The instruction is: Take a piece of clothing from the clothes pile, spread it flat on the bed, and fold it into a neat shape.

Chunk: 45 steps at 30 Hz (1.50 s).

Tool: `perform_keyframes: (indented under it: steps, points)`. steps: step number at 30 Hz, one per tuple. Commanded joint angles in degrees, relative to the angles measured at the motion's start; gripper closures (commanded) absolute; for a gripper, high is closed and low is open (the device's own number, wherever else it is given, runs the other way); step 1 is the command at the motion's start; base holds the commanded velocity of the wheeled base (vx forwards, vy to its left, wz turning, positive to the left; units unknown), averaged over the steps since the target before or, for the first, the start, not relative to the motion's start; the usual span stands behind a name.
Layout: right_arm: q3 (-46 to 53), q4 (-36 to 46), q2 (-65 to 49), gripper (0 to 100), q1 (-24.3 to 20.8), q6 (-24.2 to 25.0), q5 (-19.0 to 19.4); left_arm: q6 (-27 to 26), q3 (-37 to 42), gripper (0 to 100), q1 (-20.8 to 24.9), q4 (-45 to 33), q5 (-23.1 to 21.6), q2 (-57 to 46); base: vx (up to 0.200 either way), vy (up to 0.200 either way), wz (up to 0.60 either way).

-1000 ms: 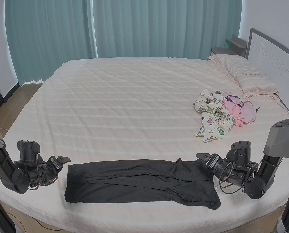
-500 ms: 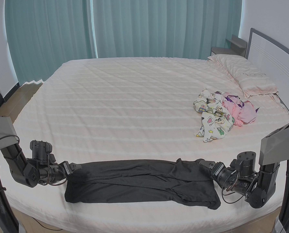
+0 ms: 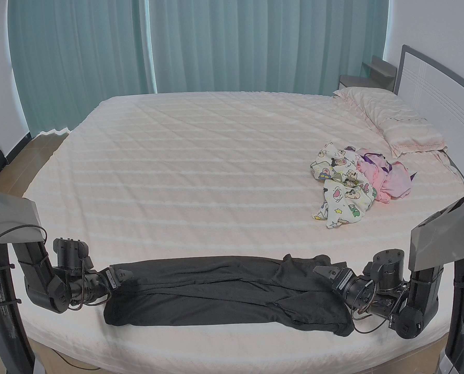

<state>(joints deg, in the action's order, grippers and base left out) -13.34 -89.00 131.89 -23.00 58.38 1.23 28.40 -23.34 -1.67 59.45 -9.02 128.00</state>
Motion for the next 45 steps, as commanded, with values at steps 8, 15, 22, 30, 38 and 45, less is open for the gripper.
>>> perform_keyframes:
  steps: [8,15,22,30,38,45]
  points:
    - [0.33,-0.64,0.3,0,-1.61,-0.2,0.0,-1.86,-0.65,0,0.7,-0.13,0.06,3.48,0.0,0.0,0.0]
    - [0.33,-0.64,0.65,0,-1.96,-0.29,0.0,-1.95,-1.44,0,1.32,0.22,0.41,4.54,0.0,0.0,0.0]
    - [0.24,-0.64,0.74,0,-1.96,-0.37,0.0,-1.86,-0.74,100,1.32,0.22,0.32,4.1,0.0,0.0,0.0]
    - [0.33,-0.64,0.82,0,-1.87,-0.37,0.0,-1.86,0.05,100,0.35,0.14,0.32,2.6,0.0,0.0,0.0]
    - [0.5,-0.64,0.82,0,-1.78,-0.37,0.0,-1.86,0.58,100,-2.11,-1.27,-0.3,-1.53,0.0,0.0,0.0]
    - [1.21,-0.64,0.03,0,-1.25,-0.64,-0.35,-1.86,0.23,100,-4.39,-4.79,-0.38,-5.04,0.0,0.0,0.0]
